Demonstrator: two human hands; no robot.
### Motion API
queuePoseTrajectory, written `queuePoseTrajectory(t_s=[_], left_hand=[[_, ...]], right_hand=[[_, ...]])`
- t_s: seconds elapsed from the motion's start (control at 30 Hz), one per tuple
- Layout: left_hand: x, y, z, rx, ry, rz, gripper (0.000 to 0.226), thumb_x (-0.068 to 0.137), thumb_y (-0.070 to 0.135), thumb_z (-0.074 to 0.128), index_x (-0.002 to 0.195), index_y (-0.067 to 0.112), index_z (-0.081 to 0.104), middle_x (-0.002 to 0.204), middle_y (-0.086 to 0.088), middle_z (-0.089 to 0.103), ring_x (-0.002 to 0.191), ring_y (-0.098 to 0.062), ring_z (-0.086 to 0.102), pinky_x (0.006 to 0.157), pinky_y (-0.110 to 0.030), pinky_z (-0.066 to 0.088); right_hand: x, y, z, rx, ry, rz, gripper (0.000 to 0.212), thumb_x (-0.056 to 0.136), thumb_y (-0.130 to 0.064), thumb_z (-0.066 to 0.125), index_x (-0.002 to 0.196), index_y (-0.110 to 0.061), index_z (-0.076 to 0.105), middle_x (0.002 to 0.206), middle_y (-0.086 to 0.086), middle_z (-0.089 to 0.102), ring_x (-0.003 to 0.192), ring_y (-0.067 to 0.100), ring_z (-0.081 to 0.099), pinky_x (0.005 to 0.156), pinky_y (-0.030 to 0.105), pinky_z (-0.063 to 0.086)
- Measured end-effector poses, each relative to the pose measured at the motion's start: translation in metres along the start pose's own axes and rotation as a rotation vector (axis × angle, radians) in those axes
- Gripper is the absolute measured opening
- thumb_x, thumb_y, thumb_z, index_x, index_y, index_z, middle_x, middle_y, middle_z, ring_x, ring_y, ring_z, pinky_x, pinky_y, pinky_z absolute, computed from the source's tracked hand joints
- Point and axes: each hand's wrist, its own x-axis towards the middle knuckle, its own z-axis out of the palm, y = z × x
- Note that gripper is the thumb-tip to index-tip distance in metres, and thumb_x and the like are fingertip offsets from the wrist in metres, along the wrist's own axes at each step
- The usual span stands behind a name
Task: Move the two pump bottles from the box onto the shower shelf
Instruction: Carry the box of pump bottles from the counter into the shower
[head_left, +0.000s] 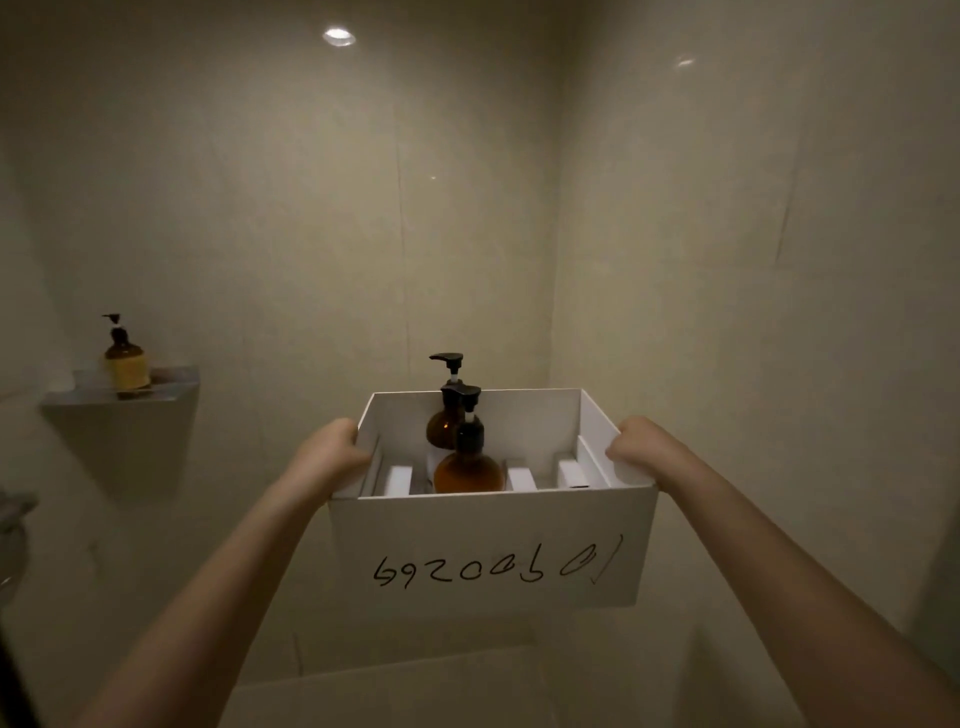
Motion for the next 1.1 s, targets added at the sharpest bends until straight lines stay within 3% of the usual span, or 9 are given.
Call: queuePoseTrajectory(t_s=[0.07, 0.13, 0.3, 0.43, 0.57, 0.67, 0.8, 0.93, 1.1], left_hand=[[0.015, -0.002, 0.008, 0.001, -0.003, -0.032, 0.038, 0.076, -0.001, 0.05, 0.048, 0.014, 0.029, 0.054, -0.009, 0.038, 0.057, -0.023, 0.033, 0.045, -0.031, 0.016], [0.031, -0.004, 0.013, 0.02, 0.004, -0.061, 0.038, 0.076, -0.001, 0.05, 0.048, 0.014, 0.03, 0.052, -0.003, 0.031, 0.053, -0.021, 0.03, 0.045, -0.03, 0.016], [0.065, -0.013, 0.026, 0.038, 0.055, -0.13, 0.038, 0.077, -0.001, 0.049, 0.049, 0.014, 0.028, 0.063, -0.025, 0.044, 0.068, -0.033, 0.047, 0.048, -0.032, 0.015], [0.09, -0.025, 0.032, 0.061, 0.084, -0.17, 0.037, 0.079, 0.0, 0.049, 0.049, 0.013, 0.031, 0.083, -0.034, 0.056, 0.09, -0.042, 0.059, 0.047, -0.03, 0.018], [0.113, -0.043, 0.038, 0.121, 0.093, -0.224, 0.034, 0.08, 0.002, 0.049, 0.053, 0.015, 0.035, 0.08, -0.027, 0.056, 0.091, -0.041, 0.059, 0.048, -0.03, 0.023], [0.14, -0.067, 0.043, 0.119, 0.102, -0.274, 0.029, 0.077, -0.001, 0.047, 0.055, 0.014, 0.036, 0.071, -0.021, 0.049, 0.071, -0.034, 0.051, 0.05, -0.03, 0.022], [0.175, -0.097, 0.052, 0.134, 0.106, -0.317, 0.028, 0.074, -0.005, 0.046, 0.055, 0.013, 0.035, 0.061, -0.005, 0.037, 0.059, -0.023, 0.038, 0.048, -0.028, 0.021], [0.213, -0.133, 0.057, 0.16, 0.142, -0.386, 0.026, 0.075, -0.003, 0.046, 0.058, 0.013, 0.035, 0.063, -0.007, 0.039, 0.069, -0.027, 0.045, 0.05, -0.029, 0.024], [0.252, -0.169, 0.049, 0.173, 0.199, -0.447, 0.024, 0.077, 0.0, 0.048, 0.059, 0.013, 0.038, 0.074, -0.013, 0.049, 0.082, -0.034, 0.057, 0.061, -0.03, 0.033]], right_hand=[[0.028, -0.004, 0.005, -0.02, -0.008, -0.042, 0.02, 0.083, 0.0, 0.043, 0.097, 0.001, 0.057, 0.085, 0.02, 0.054, 0.078, 0.03, 0.058, 0.055, 0.026, 0.04], [0.054, -0.007, 0.013, -0.022, -0.019, -0.074, 0.017, 0.083, 0.001, 0.043, 0.093, -0.001, 0.056, 0.084, 0.02, 0.054, 0.076, 0.029, 0.057, 0.052, 0.025, 0.038], [0.112, -0.017, 0.036, -0.005, -0.077, -0.119, 0.031, 0.084, 0.0, 0.044, 0.11, 0.006, 0.06, 0.088, 0.02, 0.056, 0.08, 0.03, 0.058, 0.064, 0.03, 0.043], [0.15, -0.032, 0.057, 0.007, -0.138, -0.14, 0.033, 0.084, 0.001, 0.044, 0.112, 0.012, 0.057, 0.087, 0.02, 0.054, 0.08, 0.03, 0.058, 0.062, 0.03, 0.041], [0.185, -0.051, 0.083, 0.032, -0.187, -0.174, 0.034, 0.085, 0.002, 0.042, 0.114, 0.014, 0.055, 0.091, 0.021, 0.053, 0.091, 0.033, 0.062, 0.066, 0.031, 0.042], [0.212, -0.064, 0.104, 0.029, -0.216, -0.192, 0.034, 0.085, 0.0, 0.043, 0.114, 0.011, 0.057, 0.091, 0.02, 0.054, 0.085, 0.03, 0.058, 0.066, 0.03, 0.042], [0.251, -0.086, 0.134, 0.026, -0.238, -0.215, 0.035, 0.084, -0.001, 0.043, 0.114, 0.007, 0.058, 0.092, 0.019, 0.056, 0.096, 0.036, 0.065, 0.066, 0.03, 0.045], [0.293, -0.122, 0.166, 0.038, -0.278, -0.265, 0.035, 0.083, 0.0, 0.043, 0.113, 0.007, 0.06, 0.091, 0.02, 0.058, 0.098, 0.039, 0.065, 0.067, 0.033, 0.048], [0.346, -0.178, 0.202, 0.039, -0.287, -0.348, 0.034, 0.085, -0.003, 0.043, 0.113, 0.006, 0.059, 0.109, 0.027, 0.064, 0.099, 0.039, 0.064, 0.077, 0.039, 0.054]])
